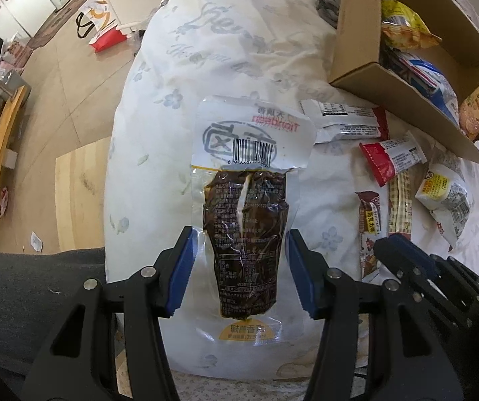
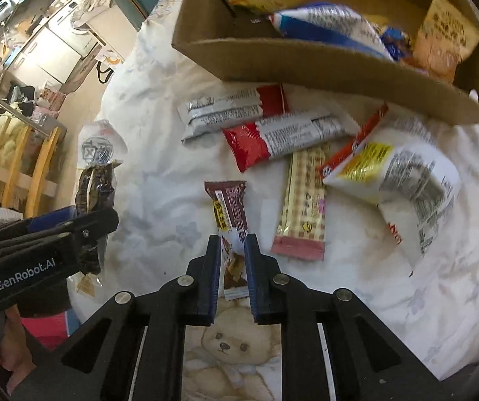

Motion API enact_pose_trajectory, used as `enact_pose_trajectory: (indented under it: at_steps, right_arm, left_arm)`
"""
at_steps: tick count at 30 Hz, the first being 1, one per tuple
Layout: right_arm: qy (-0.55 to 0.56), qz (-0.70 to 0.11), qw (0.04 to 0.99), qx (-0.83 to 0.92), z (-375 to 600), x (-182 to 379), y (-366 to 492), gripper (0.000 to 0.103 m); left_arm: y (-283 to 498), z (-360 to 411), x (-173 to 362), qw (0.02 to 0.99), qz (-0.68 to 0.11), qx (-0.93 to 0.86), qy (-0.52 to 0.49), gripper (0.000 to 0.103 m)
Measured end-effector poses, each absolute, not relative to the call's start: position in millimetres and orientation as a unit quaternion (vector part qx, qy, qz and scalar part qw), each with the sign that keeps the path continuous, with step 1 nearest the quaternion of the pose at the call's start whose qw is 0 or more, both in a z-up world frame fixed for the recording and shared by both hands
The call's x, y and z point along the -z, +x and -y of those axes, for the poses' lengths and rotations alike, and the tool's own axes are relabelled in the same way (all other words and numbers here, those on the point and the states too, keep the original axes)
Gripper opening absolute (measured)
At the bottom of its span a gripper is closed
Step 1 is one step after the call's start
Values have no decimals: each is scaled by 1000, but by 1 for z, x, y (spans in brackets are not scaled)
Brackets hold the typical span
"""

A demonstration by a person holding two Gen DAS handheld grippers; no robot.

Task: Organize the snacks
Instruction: 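Grasp the brown chocolate bar with the right gripper while the left gripper holds the dark packet, then carry both snacks over the box and open both grippers to drop them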

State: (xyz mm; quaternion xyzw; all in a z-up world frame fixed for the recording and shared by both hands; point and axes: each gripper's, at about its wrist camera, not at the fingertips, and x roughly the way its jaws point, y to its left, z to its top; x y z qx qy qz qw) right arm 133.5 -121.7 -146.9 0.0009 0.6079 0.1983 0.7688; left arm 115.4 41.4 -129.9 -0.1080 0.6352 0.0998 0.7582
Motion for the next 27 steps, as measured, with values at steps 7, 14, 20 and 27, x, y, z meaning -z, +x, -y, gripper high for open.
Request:
enact_pose_trajectory:
  at_steps: [7,14,20,27]
  right_arm:
    - [31,-635,740,-220,120,170,141,19]
    - [24,-619,751,-228,122,156,130,14]
    - [71,-606,754,-242,143,131,119,12]
    - [122,-573,771,-250,175,96,110,12]
  left_arm:
    - [118,-44,128,759,-633,-98,-112,50]
    - [117,-45,128,762,-630,-99,-112,50]
    - [116,-43,124,770,-622,-99,-106,50]
    - [115,-35,104,796,-591,-88,-98,50]
